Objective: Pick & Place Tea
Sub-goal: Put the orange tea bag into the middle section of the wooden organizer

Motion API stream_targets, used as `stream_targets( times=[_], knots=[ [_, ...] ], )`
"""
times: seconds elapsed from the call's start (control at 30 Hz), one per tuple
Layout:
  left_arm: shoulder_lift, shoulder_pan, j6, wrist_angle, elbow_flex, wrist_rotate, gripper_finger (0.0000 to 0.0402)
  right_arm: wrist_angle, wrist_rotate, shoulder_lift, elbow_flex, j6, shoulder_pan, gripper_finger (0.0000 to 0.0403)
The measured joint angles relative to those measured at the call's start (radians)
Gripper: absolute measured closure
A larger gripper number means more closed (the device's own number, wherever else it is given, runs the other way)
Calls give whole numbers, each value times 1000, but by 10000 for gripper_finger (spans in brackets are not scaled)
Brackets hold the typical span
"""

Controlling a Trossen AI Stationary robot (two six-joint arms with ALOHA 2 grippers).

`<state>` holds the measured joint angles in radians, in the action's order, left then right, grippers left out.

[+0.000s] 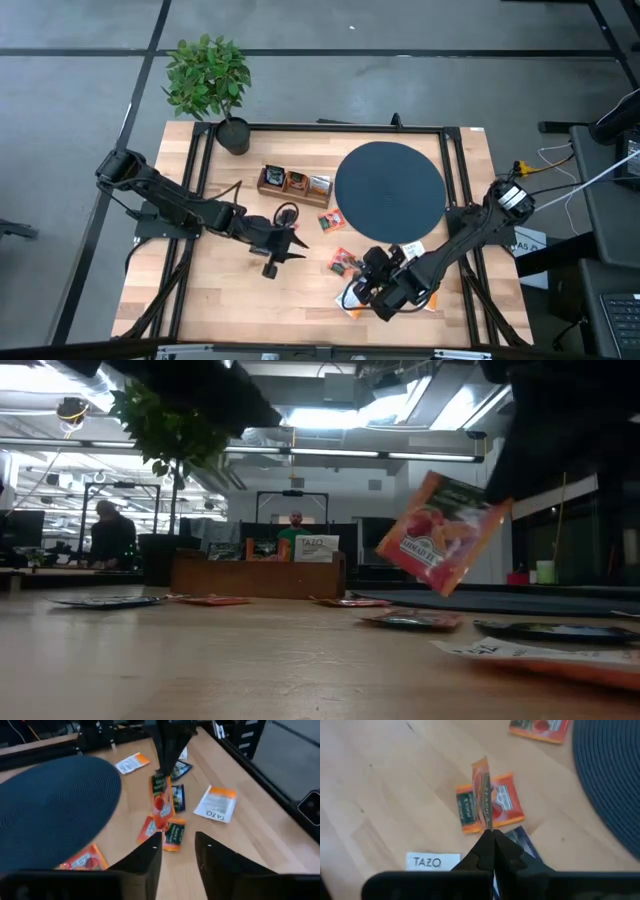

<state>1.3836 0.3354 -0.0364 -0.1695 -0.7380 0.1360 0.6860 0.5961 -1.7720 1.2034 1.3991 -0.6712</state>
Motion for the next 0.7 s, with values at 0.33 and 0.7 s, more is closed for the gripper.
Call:
stream_targets(
  times=[0.33, 0.7],
  knots=[
    [1, -25, 24, -78, 0, 3, 203, -46, -6, 67, 0, -310, 54, 402],
    [1, -24, 43, -141, 0, -5, 196, -186, -84, 72, 1, -681, 174, 403]
  ],
)
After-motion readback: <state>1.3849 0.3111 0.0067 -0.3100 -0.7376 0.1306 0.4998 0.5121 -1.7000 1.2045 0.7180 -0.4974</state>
